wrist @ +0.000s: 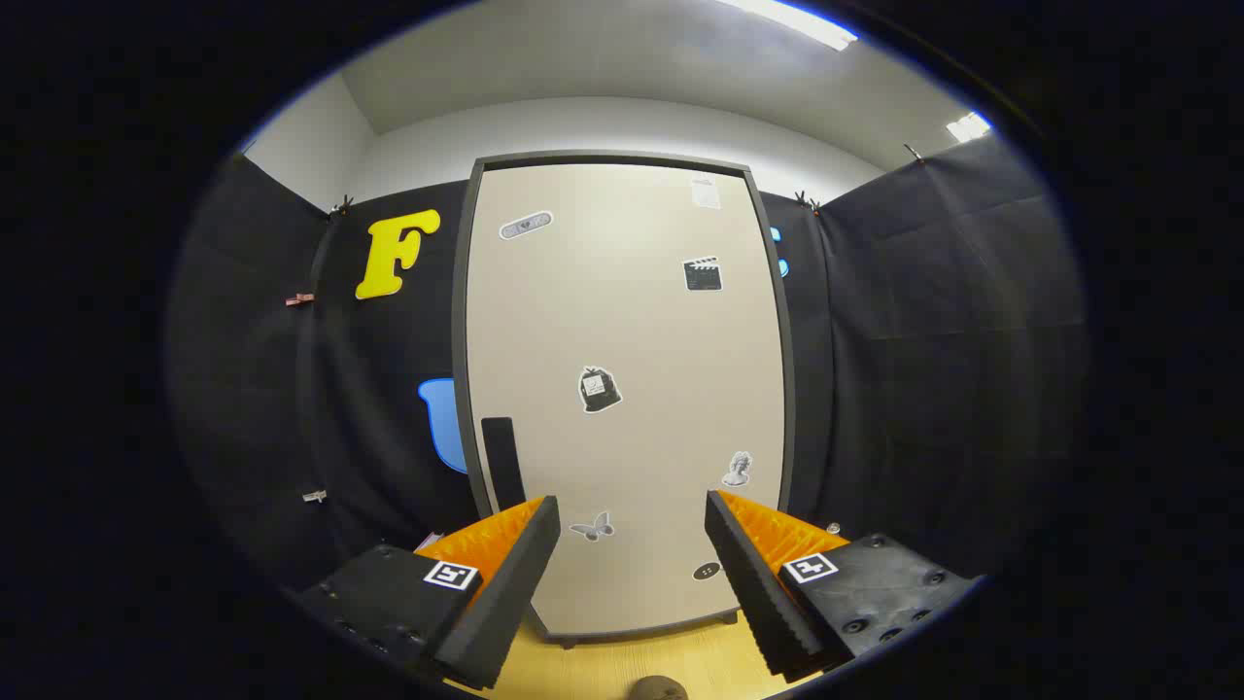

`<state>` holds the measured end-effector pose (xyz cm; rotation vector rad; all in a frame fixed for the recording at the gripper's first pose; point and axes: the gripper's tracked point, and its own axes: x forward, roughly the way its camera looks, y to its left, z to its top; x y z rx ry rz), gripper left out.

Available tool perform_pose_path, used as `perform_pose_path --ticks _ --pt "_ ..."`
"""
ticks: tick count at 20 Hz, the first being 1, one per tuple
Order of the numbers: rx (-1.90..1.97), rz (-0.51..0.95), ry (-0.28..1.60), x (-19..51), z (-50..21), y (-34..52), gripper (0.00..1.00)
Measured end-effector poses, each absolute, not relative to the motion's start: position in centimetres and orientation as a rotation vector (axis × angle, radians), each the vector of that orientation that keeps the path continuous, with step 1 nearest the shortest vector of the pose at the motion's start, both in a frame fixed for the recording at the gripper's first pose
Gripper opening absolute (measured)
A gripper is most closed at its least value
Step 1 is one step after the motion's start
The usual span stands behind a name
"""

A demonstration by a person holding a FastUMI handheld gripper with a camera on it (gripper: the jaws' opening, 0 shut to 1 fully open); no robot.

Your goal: Open the shoe cabinet door, grab the shoes and put them into the shoe cabinet, then close the shoe cabinet door.

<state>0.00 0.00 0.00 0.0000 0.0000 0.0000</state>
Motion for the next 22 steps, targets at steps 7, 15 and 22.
perform_pose_path --ticks 7,15,22 --pt "-0.027 0.026 0.020 0.4 -0.4 1.0 0.98" --pt "-0.033 0.051 0.012 0.9 -0.2 2.1 0.98" --pt "-0.019 0.103 0.025 2.9 -1.0 5.6 0.97"
